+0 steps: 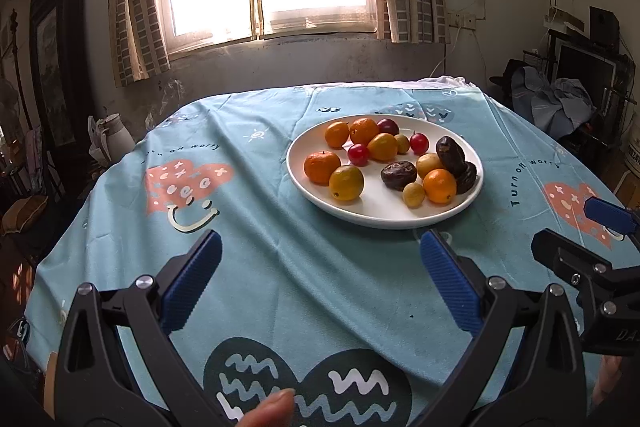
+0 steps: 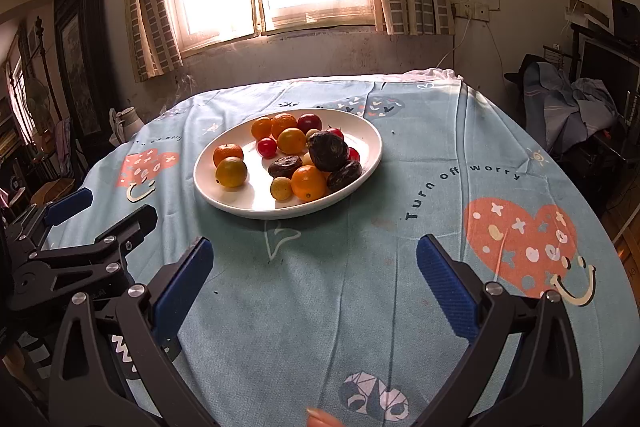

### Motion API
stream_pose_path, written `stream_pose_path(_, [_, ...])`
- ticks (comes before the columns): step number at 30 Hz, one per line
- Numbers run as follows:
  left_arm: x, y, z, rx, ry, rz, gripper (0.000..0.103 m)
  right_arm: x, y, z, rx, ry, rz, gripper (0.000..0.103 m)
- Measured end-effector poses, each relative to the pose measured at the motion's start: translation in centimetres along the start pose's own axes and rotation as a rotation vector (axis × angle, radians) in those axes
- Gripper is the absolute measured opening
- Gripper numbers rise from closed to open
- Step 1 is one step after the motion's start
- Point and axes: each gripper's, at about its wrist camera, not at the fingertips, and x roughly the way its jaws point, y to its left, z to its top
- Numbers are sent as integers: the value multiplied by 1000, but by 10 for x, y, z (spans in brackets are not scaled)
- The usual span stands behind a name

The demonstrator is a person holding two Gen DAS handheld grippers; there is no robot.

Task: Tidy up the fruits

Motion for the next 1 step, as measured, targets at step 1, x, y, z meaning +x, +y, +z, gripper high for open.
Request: stream_pose_path(1, [0, 0, 0, -1, 0, 1, 101, 0, 0, 0, 0, 0, 0, 102])
